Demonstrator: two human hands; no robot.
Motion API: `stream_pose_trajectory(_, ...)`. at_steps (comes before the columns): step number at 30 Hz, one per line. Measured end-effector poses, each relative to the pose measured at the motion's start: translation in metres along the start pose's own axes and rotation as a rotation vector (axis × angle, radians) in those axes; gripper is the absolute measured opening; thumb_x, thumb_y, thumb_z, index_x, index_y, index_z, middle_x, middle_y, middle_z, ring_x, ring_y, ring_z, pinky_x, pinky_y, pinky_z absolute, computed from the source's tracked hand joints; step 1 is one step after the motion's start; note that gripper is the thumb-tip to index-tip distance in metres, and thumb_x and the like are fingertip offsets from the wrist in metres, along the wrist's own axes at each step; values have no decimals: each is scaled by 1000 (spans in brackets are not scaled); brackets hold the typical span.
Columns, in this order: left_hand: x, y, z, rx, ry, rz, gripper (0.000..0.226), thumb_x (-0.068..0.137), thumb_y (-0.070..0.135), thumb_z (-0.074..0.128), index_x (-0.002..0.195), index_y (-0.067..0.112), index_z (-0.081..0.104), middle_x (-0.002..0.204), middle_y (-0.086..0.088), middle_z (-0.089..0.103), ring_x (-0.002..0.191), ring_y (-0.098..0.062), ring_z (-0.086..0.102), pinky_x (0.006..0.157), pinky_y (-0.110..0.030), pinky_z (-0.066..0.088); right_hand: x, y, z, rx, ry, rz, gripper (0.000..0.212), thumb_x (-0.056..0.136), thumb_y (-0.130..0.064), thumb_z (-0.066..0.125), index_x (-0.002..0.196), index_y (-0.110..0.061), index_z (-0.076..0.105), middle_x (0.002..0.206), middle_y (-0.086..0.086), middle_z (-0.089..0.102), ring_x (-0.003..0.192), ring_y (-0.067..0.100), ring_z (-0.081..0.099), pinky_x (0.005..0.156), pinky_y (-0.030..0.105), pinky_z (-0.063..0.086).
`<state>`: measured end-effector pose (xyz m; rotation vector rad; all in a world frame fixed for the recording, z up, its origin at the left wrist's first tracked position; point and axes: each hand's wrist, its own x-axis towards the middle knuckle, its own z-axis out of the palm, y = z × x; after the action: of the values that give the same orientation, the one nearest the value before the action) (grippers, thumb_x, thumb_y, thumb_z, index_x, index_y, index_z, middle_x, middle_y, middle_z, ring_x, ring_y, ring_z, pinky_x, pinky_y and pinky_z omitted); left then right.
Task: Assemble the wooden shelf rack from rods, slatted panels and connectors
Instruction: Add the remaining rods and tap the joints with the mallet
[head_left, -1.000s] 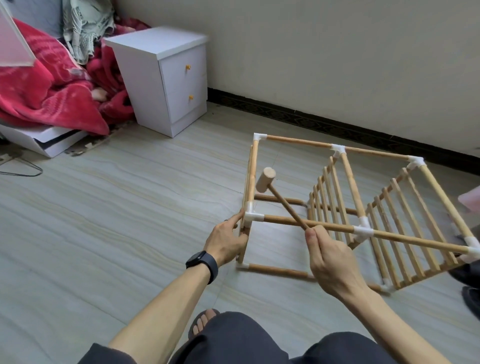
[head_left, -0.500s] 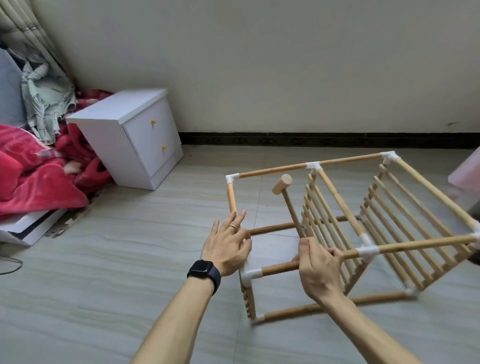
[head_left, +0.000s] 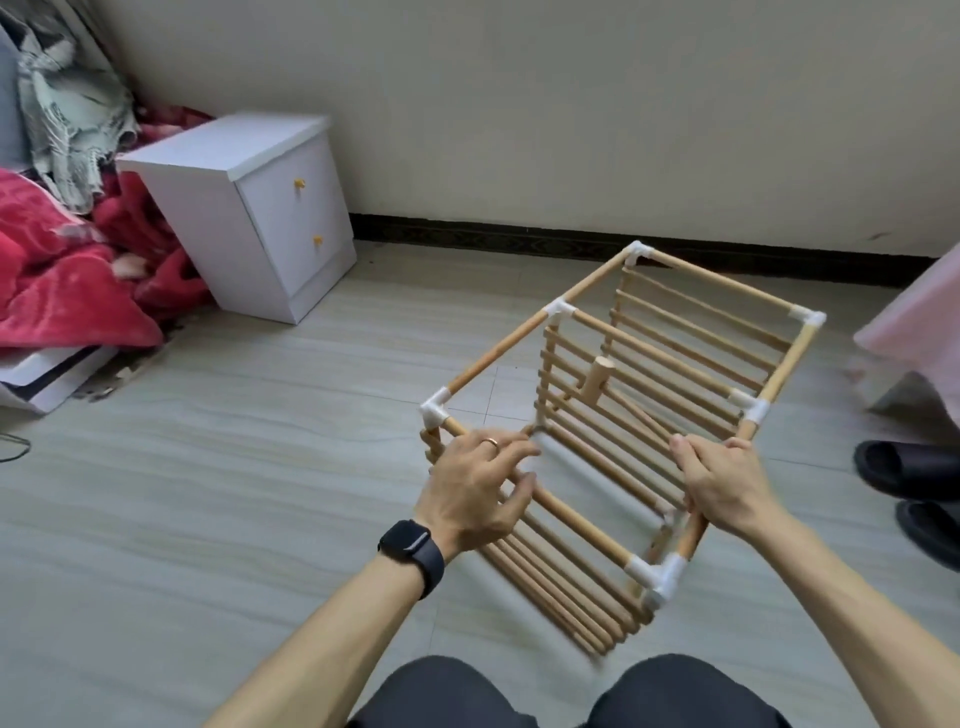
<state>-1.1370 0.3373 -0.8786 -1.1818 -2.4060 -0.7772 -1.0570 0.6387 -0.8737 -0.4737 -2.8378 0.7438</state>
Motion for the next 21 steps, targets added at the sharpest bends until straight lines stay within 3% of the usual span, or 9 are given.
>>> stream_pose_trajectory(2,-8,-13,-6,-86,196,-288,44,89,32,57,132,22,55,132,0,56,118,-19,54,95,-36,49,-11,-5,-7,63,-3,6,45,109,-28,37,70,-17,56,55,2,64,61,22,62,87,52,46)
stream_pose_trajectory(4,-18,-32,-11,-211,314,-684,55,93,32,59,143,25,37,137,-3,45,121,-19,48,92,-35,48,-23,-22,-11,162,-38,-38,36,109,-29,36,80,-17,54,59,2,61,54,20,58,66,53,51)
stream_pose_trajectory(6,-26,-49,-11,-395,251,-986,68,95,37,64,150,25,27,149,-6,39,135,-20,41,102,-36,43,-31,-49,-9,243,-74,-130,29,108,-33,36,85,-21,51,60,2,55,48,12,50,48,34,44)
stream_pose_trajectory(7,-30,-55,-9,-470,166,-1048,70,95,39,64,152,23,28,154,-5,38,140,-21,39,107,-37,41,-33,-65,-5,253,-88,-196,27,107,-34,36,86,-24,50,61,1,54,49,11,49,48,30,43)
stream_pose_trajectory(10,-37,-58,4,-545,-62,-1055,46,100,40,57,143,25,47,138,0,56,130,-24,53,105,-42,47,-35,-105,15,245,-124,-372,25,107,-32,39,85,-28,50,65,-2,52,56,8,50,51,21,41)
stream_pose_trajectory(13,-39,-52,12,-594,-7,-1047,40,102,44,52,139,30,51,117,8,61,119,-22,58,97,-40,50,-29,-124,35,155,-212,-369,25,108,-36,36,86,-30,48,66,-2,53,59,8,52,51,22,40)
stream_pose_trajectory(17,-44,-50,17,-573,5,-1016,51,104,47,46,153,42,33,125,14,54,116,-7,47,99,-32,45,-23,-121,50,-47,-376,-261,33,109,-41,28,90,-24,48,66,1,60,55,13,56,52,29,46)
stream_pose_trajectory(21,-43,-51,20,-616,57,-1020,50,104,43,48,152,45,34,121,14,54,113,-4,47,93,-25,40,-17,-123,43,-26,-352,-281,31,109,-38,30,88,-25,47,62,2,58,48,10,50,46,23,39)
